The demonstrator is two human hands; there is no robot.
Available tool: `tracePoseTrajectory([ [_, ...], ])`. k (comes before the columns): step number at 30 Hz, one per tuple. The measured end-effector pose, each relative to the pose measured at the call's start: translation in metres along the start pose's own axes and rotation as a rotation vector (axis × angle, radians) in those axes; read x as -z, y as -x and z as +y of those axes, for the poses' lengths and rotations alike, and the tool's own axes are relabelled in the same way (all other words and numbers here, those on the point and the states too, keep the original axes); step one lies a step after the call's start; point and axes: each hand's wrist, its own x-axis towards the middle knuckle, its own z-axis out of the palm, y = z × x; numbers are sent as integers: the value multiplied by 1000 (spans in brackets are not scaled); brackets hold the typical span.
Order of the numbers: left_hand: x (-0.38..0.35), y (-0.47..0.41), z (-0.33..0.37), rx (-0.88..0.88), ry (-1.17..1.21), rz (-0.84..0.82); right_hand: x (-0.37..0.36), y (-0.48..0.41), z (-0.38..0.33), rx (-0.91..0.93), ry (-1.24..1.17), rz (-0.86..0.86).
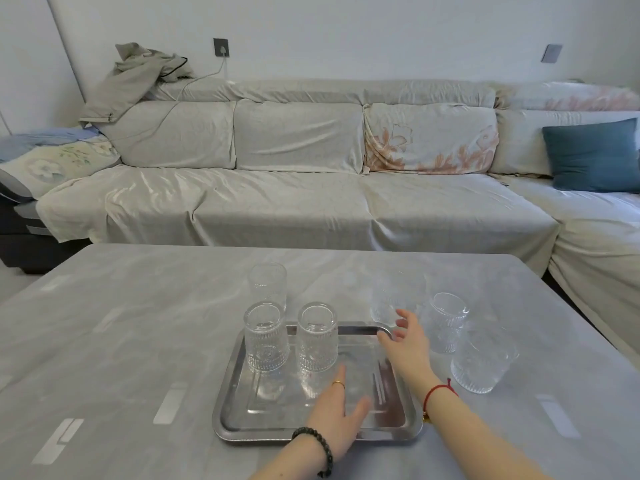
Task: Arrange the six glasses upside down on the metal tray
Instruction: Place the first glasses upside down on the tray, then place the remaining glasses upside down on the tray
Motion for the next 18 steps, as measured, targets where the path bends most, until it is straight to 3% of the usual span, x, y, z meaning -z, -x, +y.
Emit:
tracePoseTrajectory([
  [5, -1, -41, 36, -63, 63, -24, 13, -20, 2, -60, -18, 5],
  [10, 6, -102, 71, -4, 149, -17, 10, -44, 1, -62, -44, -30],
  [18, -2, -160, 82, -11, 356, -5, 2, -78, 9, -42, -59, 10],
])
